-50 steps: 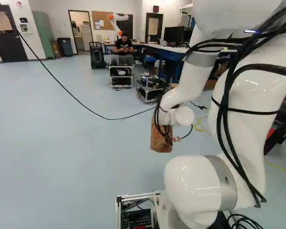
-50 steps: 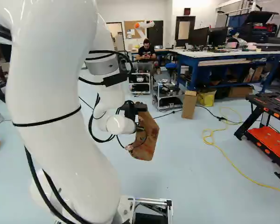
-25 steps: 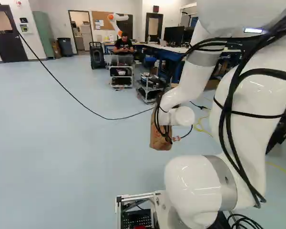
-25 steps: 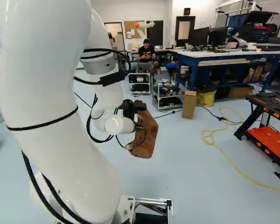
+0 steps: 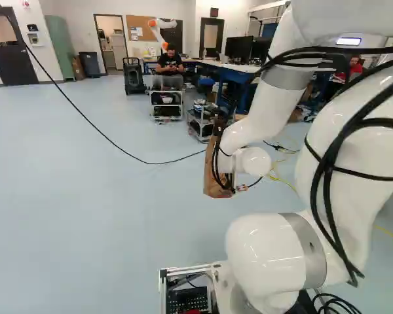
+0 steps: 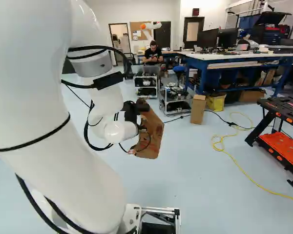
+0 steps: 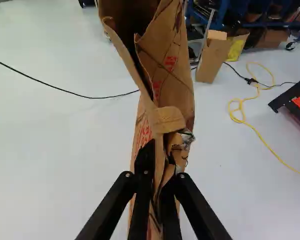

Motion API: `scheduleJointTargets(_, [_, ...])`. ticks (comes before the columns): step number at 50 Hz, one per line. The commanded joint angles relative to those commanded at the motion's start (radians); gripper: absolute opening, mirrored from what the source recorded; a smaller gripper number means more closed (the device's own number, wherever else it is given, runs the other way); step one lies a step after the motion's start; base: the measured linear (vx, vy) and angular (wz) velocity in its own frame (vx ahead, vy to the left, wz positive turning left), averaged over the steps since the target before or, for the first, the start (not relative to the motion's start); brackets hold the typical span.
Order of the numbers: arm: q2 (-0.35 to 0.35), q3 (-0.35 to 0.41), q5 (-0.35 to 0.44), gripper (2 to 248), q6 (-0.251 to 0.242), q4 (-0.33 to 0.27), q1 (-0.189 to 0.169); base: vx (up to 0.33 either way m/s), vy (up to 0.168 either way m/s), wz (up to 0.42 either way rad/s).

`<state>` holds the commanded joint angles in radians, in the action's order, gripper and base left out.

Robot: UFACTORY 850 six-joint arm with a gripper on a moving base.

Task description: Pick up the grocery bag from the ground

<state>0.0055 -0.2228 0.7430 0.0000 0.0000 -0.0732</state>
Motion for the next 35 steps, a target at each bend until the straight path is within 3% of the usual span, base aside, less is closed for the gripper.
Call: scheduleJointTargets(35, [0.203, 0.100, 0.096, 22, 0.000, 0.000, 0.054, 0.000, 0.000, 0.000])
